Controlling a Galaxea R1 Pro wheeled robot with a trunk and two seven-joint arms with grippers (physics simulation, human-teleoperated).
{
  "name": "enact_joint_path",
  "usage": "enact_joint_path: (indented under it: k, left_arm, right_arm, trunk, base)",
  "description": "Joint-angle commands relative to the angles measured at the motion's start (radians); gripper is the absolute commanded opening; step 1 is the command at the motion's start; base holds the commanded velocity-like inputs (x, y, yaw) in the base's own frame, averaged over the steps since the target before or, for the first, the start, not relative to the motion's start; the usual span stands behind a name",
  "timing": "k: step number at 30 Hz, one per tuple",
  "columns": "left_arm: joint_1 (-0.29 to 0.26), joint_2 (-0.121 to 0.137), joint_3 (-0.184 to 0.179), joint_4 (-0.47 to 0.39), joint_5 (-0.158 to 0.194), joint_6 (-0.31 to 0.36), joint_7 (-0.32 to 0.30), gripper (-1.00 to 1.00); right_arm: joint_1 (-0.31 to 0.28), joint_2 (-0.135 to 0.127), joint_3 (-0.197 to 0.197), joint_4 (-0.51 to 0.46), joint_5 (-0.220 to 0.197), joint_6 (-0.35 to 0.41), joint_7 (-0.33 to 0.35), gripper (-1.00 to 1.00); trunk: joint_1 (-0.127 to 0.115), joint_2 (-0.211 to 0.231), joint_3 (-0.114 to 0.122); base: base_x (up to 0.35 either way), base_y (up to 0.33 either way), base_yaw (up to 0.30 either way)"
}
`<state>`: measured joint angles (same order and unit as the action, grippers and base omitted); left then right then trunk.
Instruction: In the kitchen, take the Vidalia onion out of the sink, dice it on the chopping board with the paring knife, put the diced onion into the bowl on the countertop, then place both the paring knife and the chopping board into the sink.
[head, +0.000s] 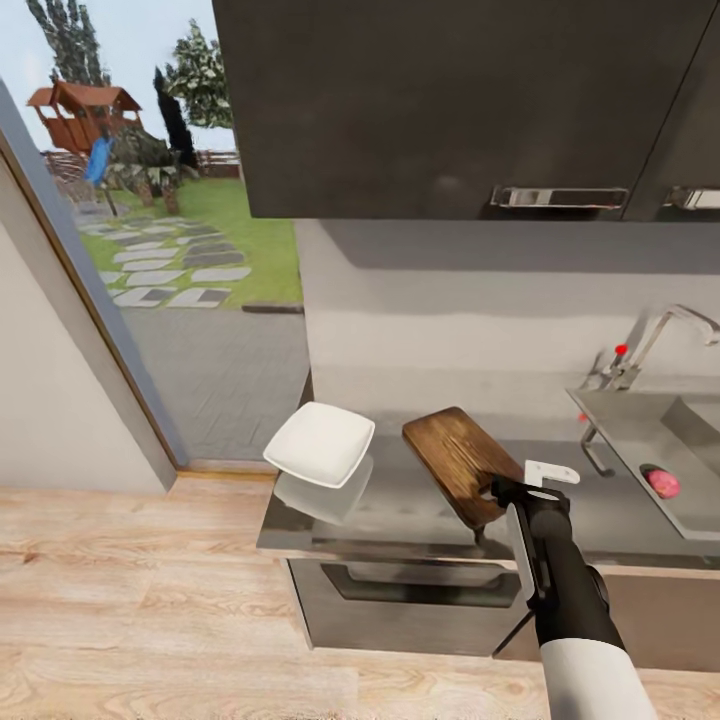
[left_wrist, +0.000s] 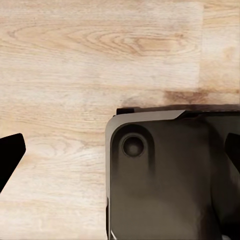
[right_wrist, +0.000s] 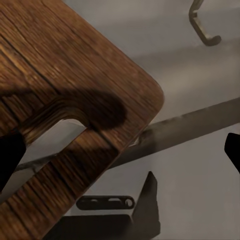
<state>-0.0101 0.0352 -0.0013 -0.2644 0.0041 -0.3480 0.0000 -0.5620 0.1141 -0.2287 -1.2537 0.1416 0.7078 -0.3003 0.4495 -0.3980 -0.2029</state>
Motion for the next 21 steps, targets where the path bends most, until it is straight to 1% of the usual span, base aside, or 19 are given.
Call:
enact_joint_path:
  k: [1, 8, 13, 21]
  left_arm:
    - [-0.001, 0.000, 0.000, 0.001, 0.000, -0.003, 0.000, 1.00]
    - [-0.001, 0.000, 0.000, 0.001, 0.000, -0.003, 0.000, 1.00]
    - [-0.001, 0.000, 0.000, 0.001, 0.000, -0.003, 0.000, 1.00]
    - [-0.001, 0.000, 0.000, 0.001, 0.000, -0.003, 0.000, 1.00]
  right_arm:
    - [-0.001, 0.001, -0.001, -0.001, 0.010, 0.007, 0.004, 1.00]
    - [-0.001, 0.001, -0.001, -0.001, 0.010, 0.007, 0.004, 1.00]
    - [-0.001, 0.001, -0.001, -0.001, 0.010, 0.007, 0.004, 1.00]
    - [-0.001, 0.001, -0.001, -0.001, 0.010, 0.007, 0.004, 1.00]
  trunk:
    - [0.001, -0.002, -0.003]
    - [0.001, -0.002, -0.012]
    - [0.001, -0.002, -0.019]
    - [0.001, -0.002, -0.029]
  base:
    - [0.000, 0.000, 0.000]
    - [0.003, 0.001, 0.000]
    - [0.086, 0.052, 0.000]
    - [0.010, 0.006, 0.000]
